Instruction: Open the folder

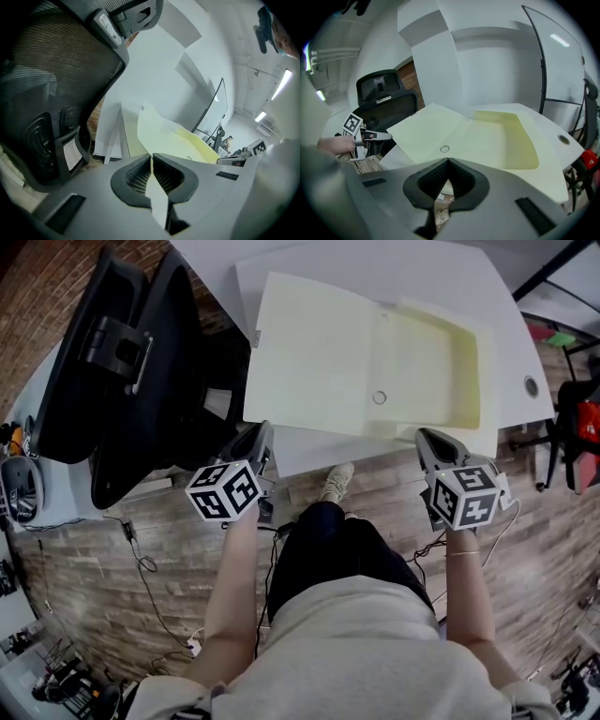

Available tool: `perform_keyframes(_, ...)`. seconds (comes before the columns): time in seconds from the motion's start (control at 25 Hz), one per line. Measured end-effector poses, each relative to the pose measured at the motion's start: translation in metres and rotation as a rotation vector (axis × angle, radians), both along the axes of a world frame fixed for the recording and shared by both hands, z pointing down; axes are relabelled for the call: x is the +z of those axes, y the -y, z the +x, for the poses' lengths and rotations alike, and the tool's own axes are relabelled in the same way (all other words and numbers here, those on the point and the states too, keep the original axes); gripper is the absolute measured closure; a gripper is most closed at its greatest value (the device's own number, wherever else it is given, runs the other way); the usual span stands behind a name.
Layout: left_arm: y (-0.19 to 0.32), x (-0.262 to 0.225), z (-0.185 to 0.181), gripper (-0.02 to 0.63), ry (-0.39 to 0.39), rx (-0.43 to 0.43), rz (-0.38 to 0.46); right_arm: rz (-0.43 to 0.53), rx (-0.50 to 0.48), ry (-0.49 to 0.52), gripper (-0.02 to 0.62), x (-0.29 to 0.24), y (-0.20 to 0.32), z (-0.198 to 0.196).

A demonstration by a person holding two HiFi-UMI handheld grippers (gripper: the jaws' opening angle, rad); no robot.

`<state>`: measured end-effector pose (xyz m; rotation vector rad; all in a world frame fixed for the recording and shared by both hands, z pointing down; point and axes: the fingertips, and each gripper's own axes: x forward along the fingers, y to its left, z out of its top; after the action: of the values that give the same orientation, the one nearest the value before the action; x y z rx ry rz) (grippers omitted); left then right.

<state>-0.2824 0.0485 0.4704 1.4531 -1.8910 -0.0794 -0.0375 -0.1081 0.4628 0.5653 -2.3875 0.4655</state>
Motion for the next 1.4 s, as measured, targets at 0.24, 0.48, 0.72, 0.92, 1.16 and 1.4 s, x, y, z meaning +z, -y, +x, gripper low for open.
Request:
perform_keyframes(0.24,-0.003,0.015,-0.003,0.58,-0.042,-0.021,-0.02,0.006,-0.001,-0.014,0.574,0.0,0.0,0.0)
perform_keyframes(0.48,-0.003,0.023,-0.003,0.577,-0.052,-0.009,-0.041,0.022,-0.003,-0.028,0.574,-0.001,0.0,0.001)
perform_keyframes(0.72,-0.003,0.03,-0.004,0.577,-0.068,-0.025,-0.046,0.027,-0.001,-0.027,0.574,-0.001,0.001,0.001)
perform_keyframes(0.92,-0.004,0.035,-0.004,0.575,-0.081,-0.031,-0.053,0.03,-0.001,-0.028,0.574,-0.001,0.001,0.001)
perform_keyframes(1.16,-0.003,0.039,-0.005,0.574,-0.086,-0.038,-0.055,0.035,0.001,-0.033,0.574,-0.001,0.0,0.001)
perform_keyframes(1.4,-0.004,0.039,-0.005,0.571,-0.094,-0.042,-0.051,0.036,0.005,-0.029,0.574,-0.001,0.0,0.001)
